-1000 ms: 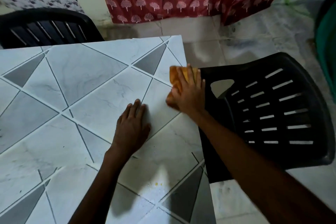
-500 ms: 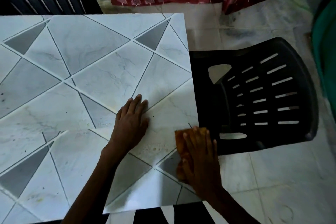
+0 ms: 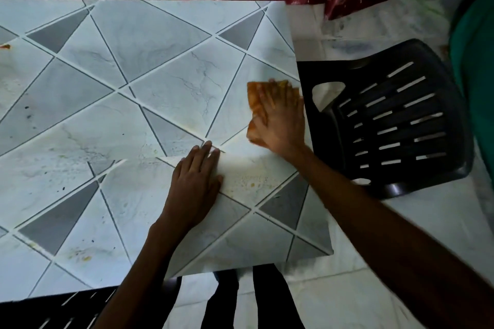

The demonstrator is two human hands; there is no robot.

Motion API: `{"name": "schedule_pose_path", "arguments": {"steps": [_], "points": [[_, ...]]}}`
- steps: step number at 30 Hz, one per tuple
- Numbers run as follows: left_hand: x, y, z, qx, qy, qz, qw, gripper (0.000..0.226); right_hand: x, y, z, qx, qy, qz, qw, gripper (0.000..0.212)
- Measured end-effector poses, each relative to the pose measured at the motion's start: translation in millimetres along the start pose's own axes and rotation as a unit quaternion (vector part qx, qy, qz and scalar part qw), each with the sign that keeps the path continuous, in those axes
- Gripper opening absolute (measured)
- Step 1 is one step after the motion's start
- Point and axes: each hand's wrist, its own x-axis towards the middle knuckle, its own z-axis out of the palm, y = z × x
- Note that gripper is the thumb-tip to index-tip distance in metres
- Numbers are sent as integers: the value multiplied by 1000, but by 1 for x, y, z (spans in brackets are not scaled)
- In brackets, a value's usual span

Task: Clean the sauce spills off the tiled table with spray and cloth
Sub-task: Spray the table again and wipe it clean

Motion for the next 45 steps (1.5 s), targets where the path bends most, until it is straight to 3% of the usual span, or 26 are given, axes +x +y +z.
{"name": "schedule_pose_path", "arguments": {"steps": [2,6,9,12,16,21,26,31,33,36,39,42,45], "points": [[0,-2,3,0,-5,5,1000,64,-69,-5,2,4,-8,-47,999,73],[-2,-7,3,-12,-3,10,1000,62,-198,-1,3,35,-33,-56,997,73],[-4,-10,3,-18,7,29,999,59,-225,18,3,33,-50,-49,997,74],[-1,-16,-1,-55,34,36,997,54,-191,24,-1,29,-38,1,999,75],[0,-30,-8,-75,78,32,994,49,-66,24,0,6,-8,90,996,73],[-5,-51,-11,-48,83,-15,995,49,73,-40,-8,-4,-19,60,998,81],[-8,-55,-14,-29,81,-30,996,53,2,-106,0,16,-13,-110,994,78],[-12,-49,-19,-45,81,-45,995,65,-158,-55,-6,68,-41,-155,985,84],[-13,-44,-18,-46,77,-50,995,66,-183,-21,-6,69,-49,-159,984,83],[-14,-40,-17,-61,72,-69,993,68,-150,19,-7,69,-44,-142,986,83],[-14,-38,-18,-82,75,-80,991,70,-59,30,-8,18,-38,-46,998,82],[-15,-37,-19,-106,79,-75,988,73,39,-5,-13,-2,-30,13,999,81],[-16,-37,-19,-129,88,-80,985,76,63,-62,-14,11,-22,-33,999,82]]}}
